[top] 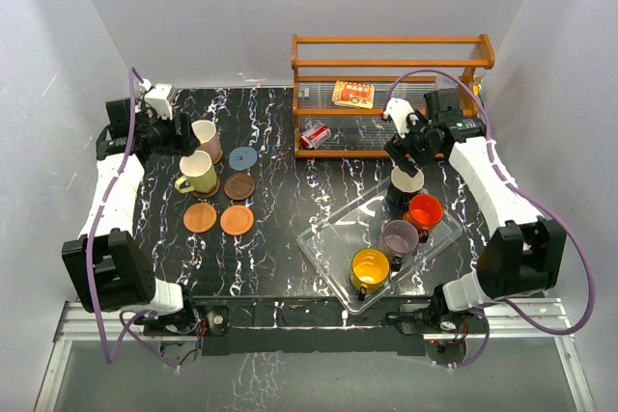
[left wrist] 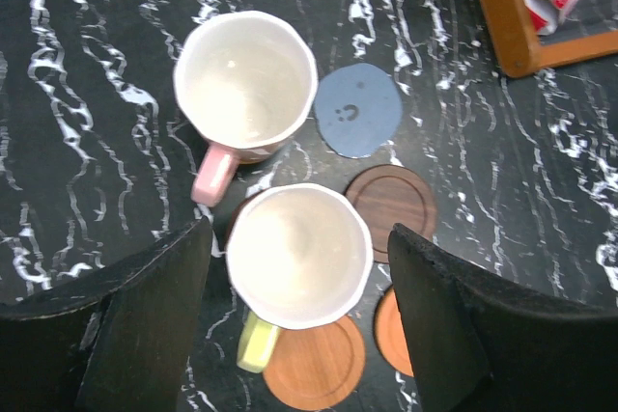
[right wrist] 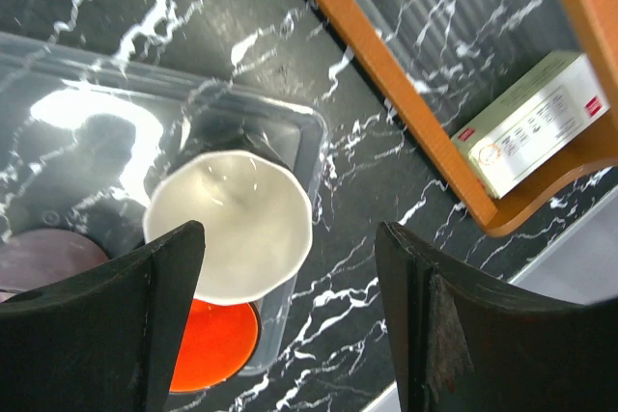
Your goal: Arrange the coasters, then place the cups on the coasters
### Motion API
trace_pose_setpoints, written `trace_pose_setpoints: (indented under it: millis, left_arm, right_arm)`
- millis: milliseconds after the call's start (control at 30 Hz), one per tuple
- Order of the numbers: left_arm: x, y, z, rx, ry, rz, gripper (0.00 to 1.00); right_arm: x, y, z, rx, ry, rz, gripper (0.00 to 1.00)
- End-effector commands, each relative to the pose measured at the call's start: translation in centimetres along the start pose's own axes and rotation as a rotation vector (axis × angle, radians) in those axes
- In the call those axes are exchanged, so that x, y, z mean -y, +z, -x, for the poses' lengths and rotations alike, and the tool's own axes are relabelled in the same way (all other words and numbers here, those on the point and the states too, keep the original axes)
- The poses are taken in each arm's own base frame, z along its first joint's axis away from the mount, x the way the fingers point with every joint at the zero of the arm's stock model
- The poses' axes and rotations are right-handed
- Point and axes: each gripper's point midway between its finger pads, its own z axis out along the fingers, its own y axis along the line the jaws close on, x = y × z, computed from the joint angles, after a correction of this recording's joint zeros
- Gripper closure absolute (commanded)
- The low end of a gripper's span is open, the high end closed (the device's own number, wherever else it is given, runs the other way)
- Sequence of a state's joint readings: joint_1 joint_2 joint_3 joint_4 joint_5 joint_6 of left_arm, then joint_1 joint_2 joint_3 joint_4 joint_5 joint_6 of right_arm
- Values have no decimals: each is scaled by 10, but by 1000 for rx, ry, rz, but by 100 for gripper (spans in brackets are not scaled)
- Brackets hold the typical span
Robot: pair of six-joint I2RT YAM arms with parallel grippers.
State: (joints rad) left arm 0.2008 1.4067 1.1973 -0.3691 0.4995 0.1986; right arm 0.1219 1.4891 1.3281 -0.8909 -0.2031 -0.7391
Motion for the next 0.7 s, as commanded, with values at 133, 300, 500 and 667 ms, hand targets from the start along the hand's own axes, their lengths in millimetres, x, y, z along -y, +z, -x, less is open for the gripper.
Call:
trace_pose_setpoints:
  millis: [133,300,500,667]
  left_arm:
    - [31,-19,11,46,32,-118,25]
    - [36,-20,11,51,22,-138,25]
    - [40,-20,13,66,8,-155,25]
    - [41,-19,11,61,6,-159,25]
  right_arm:
    - [12,15,-8,-100,-90,58,39]
    - [11,30,-14,-134,-84,91,50]
    - [4,38,-23,-167,-64,134,66]
    - [-1,41,-25,-169,-57,151,80]
